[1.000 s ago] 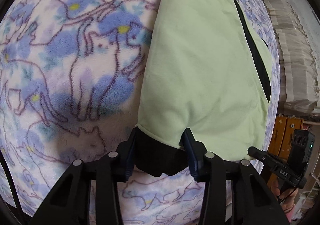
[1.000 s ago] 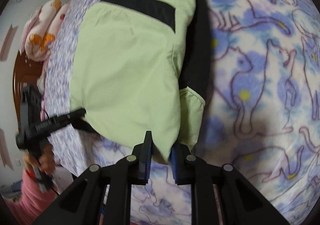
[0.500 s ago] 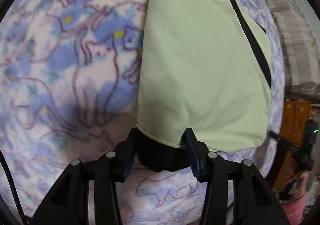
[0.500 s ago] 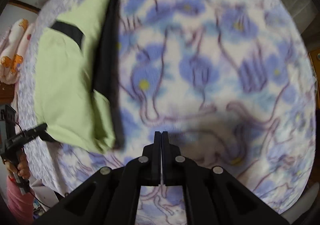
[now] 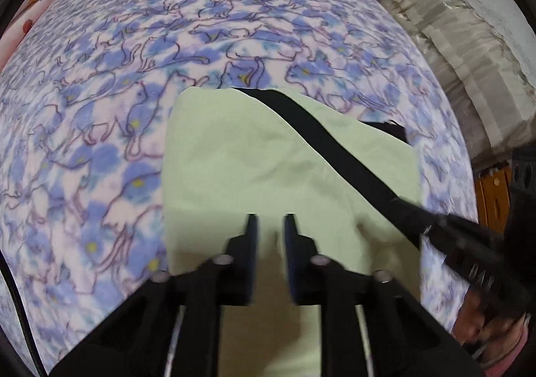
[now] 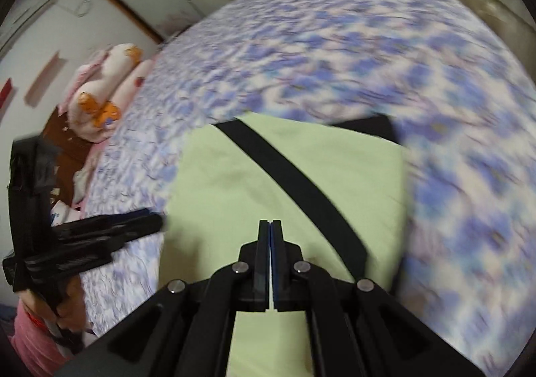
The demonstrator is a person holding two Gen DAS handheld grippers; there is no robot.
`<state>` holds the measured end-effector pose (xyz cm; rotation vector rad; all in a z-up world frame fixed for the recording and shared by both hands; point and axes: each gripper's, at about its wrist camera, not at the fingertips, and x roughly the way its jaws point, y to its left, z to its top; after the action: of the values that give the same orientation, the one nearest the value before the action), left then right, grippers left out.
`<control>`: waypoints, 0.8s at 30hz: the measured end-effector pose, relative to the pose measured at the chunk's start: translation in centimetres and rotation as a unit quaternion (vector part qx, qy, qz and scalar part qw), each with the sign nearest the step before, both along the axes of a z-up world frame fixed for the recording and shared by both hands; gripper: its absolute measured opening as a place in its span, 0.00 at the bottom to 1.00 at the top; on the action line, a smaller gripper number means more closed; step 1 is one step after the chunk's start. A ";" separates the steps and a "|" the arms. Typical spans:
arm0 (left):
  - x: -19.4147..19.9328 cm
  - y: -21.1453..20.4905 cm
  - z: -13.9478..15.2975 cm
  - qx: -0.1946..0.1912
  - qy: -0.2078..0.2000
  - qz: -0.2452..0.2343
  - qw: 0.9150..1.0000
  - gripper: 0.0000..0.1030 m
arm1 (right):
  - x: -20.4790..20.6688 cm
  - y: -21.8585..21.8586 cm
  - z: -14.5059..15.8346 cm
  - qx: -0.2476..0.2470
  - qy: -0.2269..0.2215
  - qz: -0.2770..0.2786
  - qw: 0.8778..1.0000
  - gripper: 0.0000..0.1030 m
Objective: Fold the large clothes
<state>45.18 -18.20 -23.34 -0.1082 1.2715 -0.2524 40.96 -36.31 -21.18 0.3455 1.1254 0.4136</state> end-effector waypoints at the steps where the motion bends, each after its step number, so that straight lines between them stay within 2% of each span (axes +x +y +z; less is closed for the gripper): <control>1: 0.7 -0.4 -1.0 0.005 0.002 0.008 1.000 0.08 | 1.0 1.5 -0.9 -0.002 -0.007 0.024 1.000 0.00; 5: 2.8 -1.2 -4.7 0.018 0.018 0.021 0.999 0.07 | 3.0 4.1 -3.6 -0.046 -0.003 0.067 0.997 0.00; 8: 3.7 -1.0 -5.7 0.006 0.004 0.026 1.000 0.07 | 4.7 4.1 -5.2 -0.076 -0.004 0.068 0.995 0.00; 12: 5.5 1.0 -5.6 -0.020 -0.024 0.053 0.998 0.05 | 6.3 0.8 -6.2 -0.088 -0.017 0.023 0.996 0.00; 14: 6.0 1.9 -5.2 -0.014 -0.037 0.059 0.997 0.05 | 6.5 -1.1 -6.3 -0.051 -0.004 0.012 0.999 0.00; 15: 6.2 2.4 -5.1 -0.009 -0.040 0.059 0.997 0.05 | 6.4 -2.0 -6.1 -0.066 -0.005 -0.006 0.998 0.00; 16: 6.4 2.9 -5.1 -0.015 -0.040 0.060 0.997 0.05 | 6.2 -2.8 -6.0 -0.103 -0.016 -0.021 0.994 0.00; 17: 6.5 3.3 -5.1 -0.024 -0.038 0.062 0.997 0.04 | 6.1 -3.5 -5.9 -0.105 -0.016 -0.023 0.994 0.00; 18: 6.6 3.6 -5.3 -0.032 -0.034 0.063 0.997 0.04 | 5.8 -5.0 -5.9 -0.082 -0.006 -0.038 0.996 0.00; 20: 6.5 3.7 -5.3 -0.028 -0.037 0.056 0.997 0.04 | 5.3 -7.0 -6.2 -0.055 0.006 -0.059 0.997 0.00; 24: 6.1 3.6 -4.8 -0.014 -0.041 0.061 0.997 0.04 | 4.0 -8.8 -5.4 -0.073 0.003 -0.075 0.994 0.00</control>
<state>51.28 -14.56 -28.13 -0.1958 1.1754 -0.1681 44.94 -45.16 -26.58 0.3015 1.1210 0.1958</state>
